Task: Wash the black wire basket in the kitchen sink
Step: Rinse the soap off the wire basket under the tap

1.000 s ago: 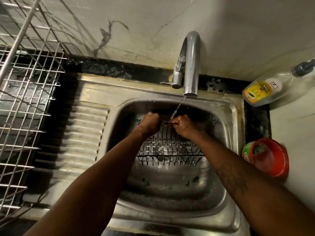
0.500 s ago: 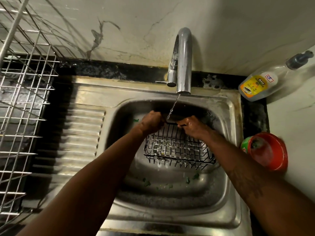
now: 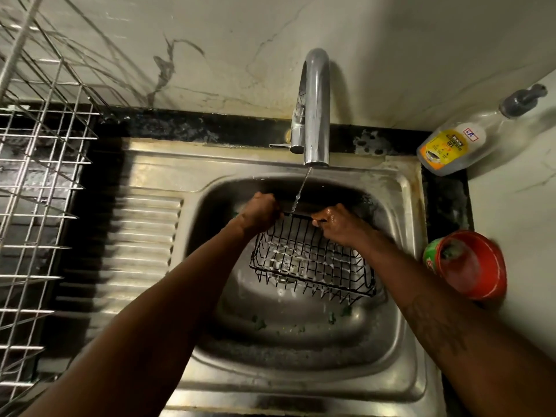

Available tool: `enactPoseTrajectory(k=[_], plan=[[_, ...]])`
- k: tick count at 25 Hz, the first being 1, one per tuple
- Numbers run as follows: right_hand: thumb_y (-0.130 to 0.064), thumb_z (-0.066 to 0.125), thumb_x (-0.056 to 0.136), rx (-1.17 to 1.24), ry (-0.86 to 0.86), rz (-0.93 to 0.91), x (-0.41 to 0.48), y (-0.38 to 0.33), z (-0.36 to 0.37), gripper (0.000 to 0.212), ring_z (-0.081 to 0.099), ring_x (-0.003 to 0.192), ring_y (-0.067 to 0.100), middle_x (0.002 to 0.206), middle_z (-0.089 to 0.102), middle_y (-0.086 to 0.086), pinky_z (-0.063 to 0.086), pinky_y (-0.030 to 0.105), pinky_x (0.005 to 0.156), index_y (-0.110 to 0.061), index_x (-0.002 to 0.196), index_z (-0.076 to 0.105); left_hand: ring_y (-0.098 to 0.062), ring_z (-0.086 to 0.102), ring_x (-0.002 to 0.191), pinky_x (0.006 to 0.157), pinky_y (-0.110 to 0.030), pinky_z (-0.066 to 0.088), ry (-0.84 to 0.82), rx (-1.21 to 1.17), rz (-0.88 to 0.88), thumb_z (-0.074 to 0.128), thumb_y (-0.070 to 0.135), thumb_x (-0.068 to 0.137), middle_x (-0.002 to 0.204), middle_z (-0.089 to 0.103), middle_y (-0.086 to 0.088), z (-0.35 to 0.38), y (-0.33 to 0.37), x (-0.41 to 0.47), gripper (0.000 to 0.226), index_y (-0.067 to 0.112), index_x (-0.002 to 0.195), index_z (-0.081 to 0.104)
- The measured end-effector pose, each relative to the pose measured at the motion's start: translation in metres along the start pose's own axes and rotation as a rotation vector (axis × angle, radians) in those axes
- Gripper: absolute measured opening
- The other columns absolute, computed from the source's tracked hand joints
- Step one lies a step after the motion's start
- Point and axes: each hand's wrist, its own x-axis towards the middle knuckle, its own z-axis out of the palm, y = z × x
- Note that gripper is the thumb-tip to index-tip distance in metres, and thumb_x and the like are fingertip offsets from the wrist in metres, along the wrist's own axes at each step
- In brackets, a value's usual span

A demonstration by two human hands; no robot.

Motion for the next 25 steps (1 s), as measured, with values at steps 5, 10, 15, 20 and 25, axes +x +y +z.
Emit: enactPoseTrajectory(k=[5, 10, 15, 20, 25], plan=[[-0.020, 0.057, 0.099, -0.116, 0.018, -0.021, -0.011, -0.003, 0.000, 0.029, 0.070, 0.092, 0.022, 0.115, 0.073, 0.005, 0.059, 0.037, 0.085, -0.026, 0.123, 0.071, -0.024, 0.067, 0.089, 0.075, -0.028, 0.052, -0.043, -0.042, 0.028, 0.067, 0.023, 0.096, 0.098, 0.071, -0.010, 0.015, 0.023, 0.004, 0.020, 0.010, 0.108, 0.075], [-0.030, 0.046, 0.106, -0.221, 0.040, -0.099, -0.010, -0.030, 0.007, 0.025, 0.057, 0.067, 0.012, 0.087, 0.068, 0.001, 0.048, 0.029, 0.060, -0.024, 0.110, 0.070, -0.019, 0.071, 0.084, 0.071, -0.028, 0.057, -0.078, -0.079, 0.117, 0.060, 0.014, 0.099, 0.093, 0.073, -0.006, 0.015, 0.009, 0.002, 0.015, 0.012, 0.103, 0.075], [-0.015, 0.046, 0.100, -0.242, 0.005, -0.098, -0.003, -0.052, 0.009, 0.027, 0.059, 0.075, 0.021, 0.086, 0.062, 0.003, 0.048, 0.032, 0.064, -0.028, 0.112, 0.067, -0.017, 0.069, 0.092, 0.075, -0.019, 0.052, -0.024, -0.052, 0.148, 0.064, 0.020, 0.098, 0.101, 0.074, -0.003, 0.018, 0.000, 0.002, 0.017, 0.016, 0.109, 0.076], [-0.021, 0.054, 0.096, -0.226, -0.008, -0.021, -0.005, -0.063, 0.009, 0.010, 0.060, 0.071, 0.020, 0.080, 0.056, 0.003, 0.044, 0.029, 0.057, -0.022, 0.087, 0.057, -0.017, 0.065, 0.094, 0.081, -0.024, 0.059, 0.137, -0.293, -0.165, 0.067, 0.011, 0.092, 0.108, 0.070, -0.007, 0.015, -0.009, 0.006, 0.026, 0.001, 0.116, 0.071], [-0.017, 0.059, 0.091, -0.103, -0.129, 0.131, 0.001, -0.070, 0.007, 0.010, 0.068, 0.076, 0.024, 0.090, 0.067, 0.010, 0.061, 0.040, 0.072, -0.011, 0.097, 0.064, -0.021, 0.069, 0.090, 0.072, -0.026, 0.050, -0.018, -0.117, -0.104, 0.066, 0.017, 0.095, 0.100, 0.072, -0.010, 0.010, 0.001, 0.004, 0.021, 0.006, 0.111, 0.073]])
